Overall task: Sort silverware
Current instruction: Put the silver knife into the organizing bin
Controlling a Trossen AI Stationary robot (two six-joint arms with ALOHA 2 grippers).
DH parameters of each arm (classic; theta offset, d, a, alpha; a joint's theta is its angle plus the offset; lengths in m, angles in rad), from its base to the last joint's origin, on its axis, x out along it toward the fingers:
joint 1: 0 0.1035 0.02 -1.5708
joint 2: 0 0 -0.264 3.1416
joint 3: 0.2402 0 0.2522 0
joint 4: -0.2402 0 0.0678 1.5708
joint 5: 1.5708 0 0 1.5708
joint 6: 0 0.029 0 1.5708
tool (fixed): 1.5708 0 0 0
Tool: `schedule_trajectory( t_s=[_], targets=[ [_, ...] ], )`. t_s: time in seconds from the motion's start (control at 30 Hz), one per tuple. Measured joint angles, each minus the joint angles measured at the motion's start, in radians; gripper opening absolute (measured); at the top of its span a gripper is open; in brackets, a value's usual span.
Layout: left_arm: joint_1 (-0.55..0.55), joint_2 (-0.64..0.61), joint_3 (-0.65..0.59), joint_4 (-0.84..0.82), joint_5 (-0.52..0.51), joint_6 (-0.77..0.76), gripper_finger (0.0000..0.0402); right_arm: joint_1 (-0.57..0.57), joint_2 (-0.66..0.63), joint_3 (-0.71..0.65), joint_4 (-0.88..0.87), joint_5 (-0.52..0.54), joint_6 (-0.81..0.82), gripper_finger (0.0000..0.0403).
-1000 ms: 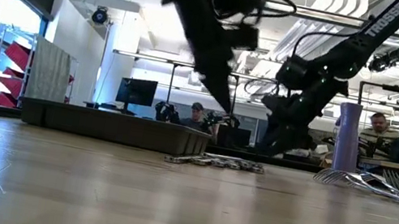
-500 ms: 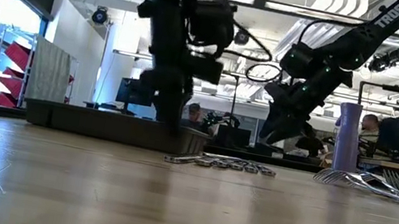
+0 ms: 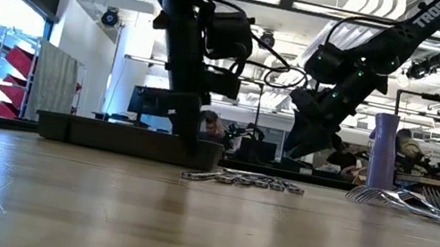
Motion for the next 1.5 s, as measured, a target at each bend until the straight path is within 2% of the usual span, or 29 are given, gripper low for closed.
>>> schedule_trajectory(
  t_s=[0.13, 0.4, 0.67, 0.87, 1.0, 1.13, 1.3, 1.5],
  targets=[
    [0.002, 0.000, 0.000, 0.000, -0.059, 0.010, 0.0000, 0.000, 0.000, 0.000, -0.002, 0.000, -0.011, 0.0145],
    [-0.025, -0.025, 0.016, -0.036, -0.084, -0.029, 0.0000, 0.004, 0.000, 0.000, -0.002, -0.008, -0.122, 0.0145],
    [-0.120, -0.113, 0.027, -0.060, -0.097, -0.154, 0.0000, 0.075, 0.000, 0.001, -0.020, -0.038, -0.455, 0.0145],
    [-0.170, -0.142, 0.027, -0.034, -0.088, -0.261, 0.0000, 0.163, 0.023, 0.001, 0.023, 0.101, -0.599, 0.0145],
    [-0.182, -0.142, 0.021, -0.016, -0.076, -0.288, 0.0000, 0.170, 0.055, 0.003, 0.049, 0.110, -0.706, 0.0145],
    [-0.180, -0.142, 0.021, 0.006, -0.014, -0.289, 0.0000, 0.157, 0.075, 0.020, -0.015, 0.091, -0.854, 0.0145],
    [-0.171, -0.142, 0.021, 0.056, 0.017, -0.288, 0.0000, 0.155, 0.108, 0.068, -0.071, 0.037, -0.955, 0.0146],
    [-0.168, -0.142, 0.021, 0.072, 0.054, -0.295, 0.0000, 0.194, 0.195, 0.111, -0.128, -0.034, -1.033, 0.0189]
  ],
)
